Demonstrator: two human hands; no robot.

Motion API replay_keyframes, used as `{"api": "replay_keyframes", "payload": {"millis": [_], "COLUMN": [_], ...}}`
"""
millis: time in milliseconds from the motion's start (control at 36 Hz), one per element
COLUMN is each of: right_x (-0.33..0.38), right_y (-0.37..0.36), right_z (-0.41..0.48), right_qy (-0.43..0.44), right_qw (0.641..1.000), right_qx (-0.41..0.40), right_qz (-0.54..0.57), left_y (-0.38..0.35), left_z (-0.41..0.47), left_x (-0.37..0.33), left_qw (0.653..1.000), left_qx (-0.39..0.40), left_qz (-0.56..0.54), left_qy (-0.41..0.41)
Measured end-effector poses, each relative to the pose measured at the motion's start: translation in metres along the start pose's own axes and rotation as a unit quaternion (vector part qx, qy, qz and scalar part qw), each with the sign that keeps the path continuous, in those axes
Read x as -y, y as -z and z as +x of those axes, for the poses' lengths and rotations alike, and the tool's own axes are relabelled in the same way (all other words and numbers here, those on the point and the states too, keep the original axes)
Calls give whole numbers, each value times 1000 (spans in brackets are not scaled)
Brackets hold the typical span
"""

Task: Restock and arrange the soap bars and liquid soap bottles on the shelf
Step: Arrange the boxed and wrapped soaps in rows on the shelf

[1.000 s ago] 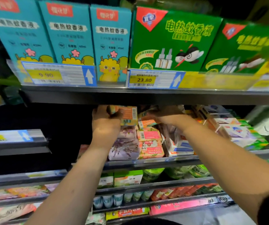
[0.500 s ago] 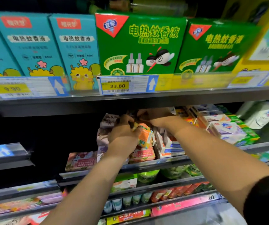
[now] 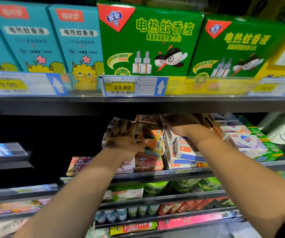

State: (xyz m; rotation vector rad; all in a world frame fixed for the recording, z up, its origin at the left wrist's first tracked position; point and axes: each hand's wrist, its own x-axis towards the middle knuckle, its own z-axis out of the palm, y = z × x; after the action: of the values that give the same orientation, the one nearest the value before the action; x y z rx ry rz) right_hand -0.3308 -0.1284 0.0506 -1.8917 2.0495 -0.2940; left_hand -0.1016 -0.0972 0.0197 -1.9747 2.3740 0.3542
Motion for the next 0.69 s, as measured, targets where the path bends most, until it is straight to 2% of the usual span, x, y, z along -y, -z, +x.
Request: {"api": "replay_keyframes", "payload": {"millis": [83,167,361,500,611,667,694], "right_x": [-7,-13,-10,-13,14,32,40], "right_y": [-7,-11,-8,-8,3,8,9], "right_z": [6,12,11,13,-10,-32,-40], "right_qy": [5,9,-17,-35,-2,17,48], "right_qw": [1000,999,999,998,999,996,993], "right_qx": [-28,-19,-3,15,12,81,109], "right_qz": [11,27,52,59,32,27,-21], "left_y": [8,13,14,11,12,13,13], "left_z": [3,9,1,1,0,-6,-11], "left_x": [9,19,14,16,22,33,40], "left_qw": [999,999,999,999,999,998,997], "left_qx": [15,31,25,31,34,13,-3], "left_qz": [22,7,38,6,-38,-69,-80], "left_qy": [-28,-38,10,29,9,6,9]}}
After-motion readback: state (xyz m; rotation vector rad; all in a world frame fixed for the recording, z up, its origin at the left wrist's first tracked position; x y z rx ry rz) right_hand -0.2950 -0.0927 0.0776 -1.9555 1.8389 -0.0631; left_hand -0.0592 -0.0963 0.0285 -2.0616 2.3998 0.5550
